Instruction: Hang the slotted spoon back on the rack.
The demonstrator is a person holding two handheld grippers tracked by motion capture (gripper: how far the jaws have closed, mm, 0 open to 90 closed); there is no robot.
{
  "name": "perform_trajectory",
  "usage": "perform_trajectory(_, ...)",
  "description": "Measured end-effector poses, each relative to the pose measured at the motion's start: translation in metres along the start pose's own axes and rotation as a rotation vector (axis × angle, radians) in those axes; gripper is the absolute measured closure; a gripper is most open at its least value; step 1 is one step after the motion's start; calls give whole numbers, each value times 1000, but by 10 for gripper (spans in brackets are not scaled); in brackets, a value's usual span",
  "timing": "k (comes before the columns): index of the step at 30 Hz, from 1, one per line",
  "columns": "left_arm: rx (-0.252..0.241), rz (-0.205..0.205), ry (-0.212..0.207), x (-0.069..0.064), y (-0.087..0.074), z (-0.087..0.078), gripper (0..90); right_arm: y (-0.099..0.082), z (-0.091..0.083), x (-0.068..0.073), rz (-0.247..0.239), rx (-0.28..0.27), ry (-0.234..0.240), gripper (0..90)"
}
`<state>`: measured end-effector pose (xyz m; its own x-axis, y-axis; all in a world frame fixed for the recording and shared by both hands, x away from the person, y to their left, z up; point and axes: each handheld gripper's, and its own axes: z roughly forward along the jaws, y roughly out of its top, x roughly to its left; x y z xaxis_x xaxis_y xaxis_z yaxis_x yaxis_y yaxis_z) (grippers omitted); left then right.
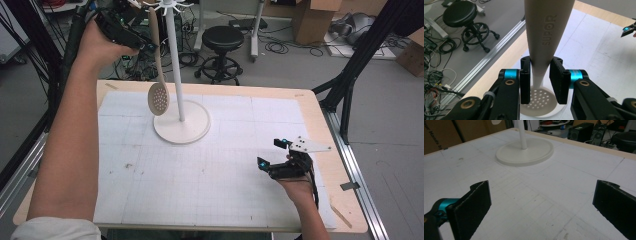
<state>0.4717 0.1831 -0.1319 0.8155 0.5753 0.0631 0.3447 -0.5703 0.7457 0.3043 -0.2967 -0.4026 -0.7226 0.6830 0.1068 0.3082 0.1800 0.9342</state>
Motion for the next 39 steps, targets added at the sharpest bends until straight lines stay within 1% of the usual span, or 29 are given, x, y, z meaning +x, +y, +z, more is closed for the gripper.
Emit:
perform_trajectory(2,-18,-6,-1,1,-2,-1,704,0,0,0,0,2,0,8)
perform_trajectory(3,-27,-14,2,1,-2,-1,681,0,0,0,-2,2,0,8)
perform_trajectory(6,-31,-18,13,0,-3,-4,602,0,0,0,-3,2,2,8)
perform_trajectory(8,-37,-20,18,-1,-4,-6,567,0,0,0,-5,0,2,8)
perform_trajectory(10,-37,-13,25,-2,-5,-8,522,0,0,0,-4,-1,2,8)
perform_trajectory(11,-44,-17,26,-3,-6,-10,505,0,0,1,-4,-1,2,8)
perform_trajectory(12,-49,-17,22,-4,-7,-11,490,0,0,1,-5,-1,1,8)
perform_trajectory(13,-70,-13,16,-5,-9,-13,473,0,0,1,-6,-1,1,8)
perform_trajectory(14,-99,-20,6,-6,-13,-15,458,0,-1,1,-10,-3,-1,8)
perform_trajectory(15,-116,-23,-5,-6,-16,-15,447,0,-1,1,-5,-4,1,8)
perform_trajectory(16,-113,-27,-14,-6,-20,-16,440,1,-2,1,-1,-3,1,8)
perform_trajectory(17,-104,-18,-9,-8,-23,-16,433,1,-2,1,-6,-8,-2,8)
perform_trajectory(18,-115,-18,-17,-9,-28,-16,421,1,-2,1,-6,-8,-2,8)
perform_trajectory(19,-129,-23,-38,-10,-32,-17,408,1,-2,1,-6,-6,3,8)
perform_trajectory(20,-126,-19,-45,-11,-35,-17,407,1,-1,1,-6,-5,0,8)
perform_trajectory(21,-130,-16,-41,-13,-39,-17,403,1,-1,2,-12,-5,1,8)
perform_trajectory(23,-157,-22,-65,-15,-46,-17,387,1,0,2,-15,-1,1,8)
perform_trajectory(25,-160,-16,-68,-17,-52,-17,385,1,1,3,-15,2,4,8)
perform_trajectory(27,-176,-17,-83,-18,-57,-17,378,1,1,3,-14,3,2,8)
perform_trajectory(30,-181,-13,-94,-23,-66,-17,364,1,0,3,-11,4,2,8)
perform_trajectory(36,-226,2,-127,-33,-82,-19,350,1,1,3,-16,4,2,8)
perform_trajectory(39,-249,1,-136,-38,-91,-18,328,1,1,3,-18,5,1,8)
